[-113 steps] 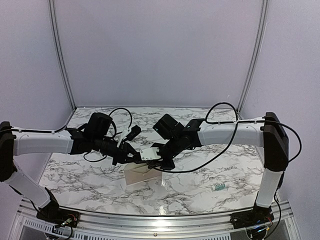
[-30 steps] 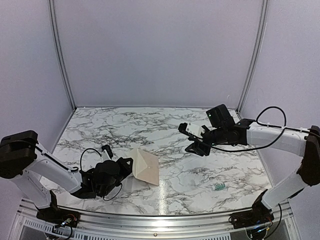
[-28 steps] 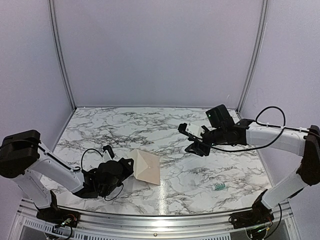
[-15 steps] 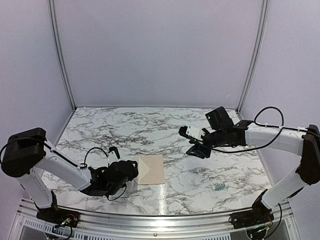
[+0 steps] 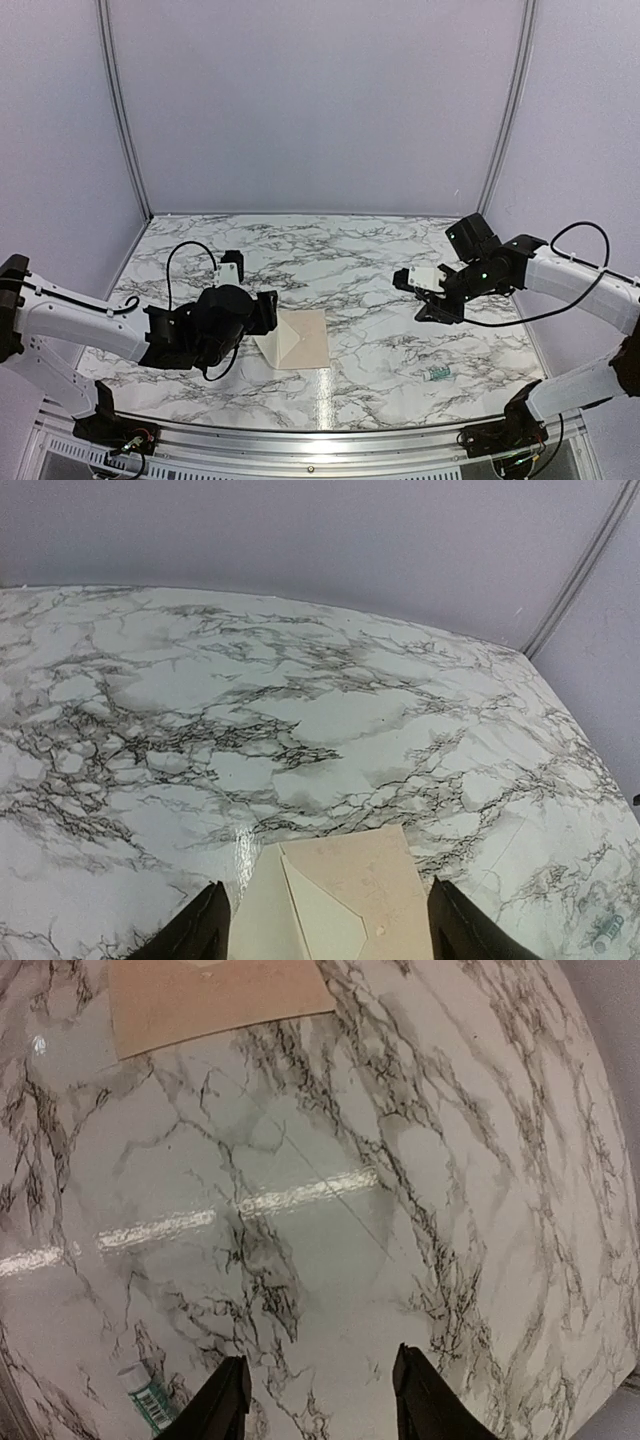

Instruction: Place the letter into the envelope and seal it

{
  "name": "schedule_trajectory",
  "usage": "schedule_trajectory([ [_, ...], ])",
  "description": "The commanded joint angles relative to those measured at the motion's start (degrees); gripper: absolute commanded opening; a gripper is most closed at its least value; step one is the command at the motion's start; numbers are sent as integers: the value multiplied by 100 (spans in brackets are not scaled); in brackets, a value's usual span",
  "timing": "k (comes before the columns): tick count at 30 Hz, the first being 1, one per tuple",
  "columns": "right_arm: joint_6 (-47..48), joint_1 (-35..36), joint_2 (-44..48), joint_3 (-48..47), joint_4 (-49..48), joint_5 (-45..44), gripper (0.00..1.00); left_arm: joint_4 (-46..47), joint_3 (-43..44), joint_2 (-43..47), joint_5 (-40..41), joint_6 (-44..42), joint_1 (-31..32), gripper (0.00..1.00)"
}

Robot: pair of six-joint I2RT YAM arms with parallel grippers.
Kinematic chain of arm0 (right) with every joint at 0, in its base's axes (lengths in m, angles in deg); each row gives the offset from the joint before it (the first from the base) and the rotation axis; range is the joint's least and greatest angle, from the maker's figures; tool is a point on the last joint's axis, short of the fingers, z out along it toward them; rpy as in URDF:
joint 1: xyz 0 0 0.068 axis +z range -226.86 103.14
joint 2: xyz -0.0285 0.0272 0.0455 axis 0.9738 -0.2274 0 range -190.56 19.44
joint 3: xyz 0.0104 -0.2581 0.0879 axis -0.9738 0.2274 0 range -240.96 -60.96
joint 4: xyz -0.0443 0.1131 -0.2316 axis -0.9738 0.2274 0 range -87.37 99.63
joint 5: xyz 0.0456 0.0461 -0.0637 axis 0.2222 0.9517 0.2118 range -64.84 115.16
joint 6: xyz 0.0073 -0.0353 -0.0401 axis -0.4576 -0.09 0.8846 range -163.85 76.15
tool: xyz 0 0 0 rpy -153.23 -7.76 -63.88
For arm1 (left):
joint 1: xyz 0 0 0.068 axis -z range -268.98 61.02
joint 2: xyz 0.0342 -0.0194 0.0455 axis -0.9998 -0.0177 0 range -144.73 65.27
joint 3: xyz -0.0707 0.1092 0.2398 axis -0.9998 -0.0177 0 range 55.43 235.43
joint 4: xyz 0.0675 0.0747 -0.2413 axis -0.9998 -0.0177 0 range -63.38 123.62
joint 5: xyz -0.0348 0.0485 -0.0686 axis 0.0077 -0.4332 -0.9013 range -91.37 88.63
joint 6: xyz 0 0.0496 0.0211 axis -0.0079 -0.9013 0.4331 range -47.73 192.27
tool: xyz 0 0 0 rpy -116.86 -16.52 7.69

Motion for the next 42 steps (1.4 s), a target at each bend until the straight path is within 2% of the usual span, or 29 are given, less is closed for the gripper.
schedule_trajectory([
  [1,701,-54,275,473,1113,-281,46,-254,422,92,-333,-1764,-23,70],
  [8,1284,-56,817,1435,1108,-1244,49,-245,924,-297,-1516,-2073,-32,70],
  [14,1470,-49,1002,1863,914,-1293,50,-245,1275,-712,-2479,-2196,-32,68],
  [23,1602,-52,724,2162,493,-1129,47,-245,1470,-851,-2805,-2257,-32,68],
  [29,1653,-48,428,2271,258,-1106,35,-245,1461,-802,-3033,-2391,-32,67],
  [33,1686,-56,323,2266,230,-1070,18,-296,1482,-718,-3478,-2574,-104,66],
  [35,1723,-56,337,2176,309,-1073,13,-444,1542,-681,-3862,-2439,-255,66],
  [40,1783,50,475,1470,735,-819,10,-1577,2284,-981,-4929,-2075,-725,67],
  [42,1697,261,487,1074,895,-702,10,-1684,2382,-1104,-5449,-1779,-937,67],
])
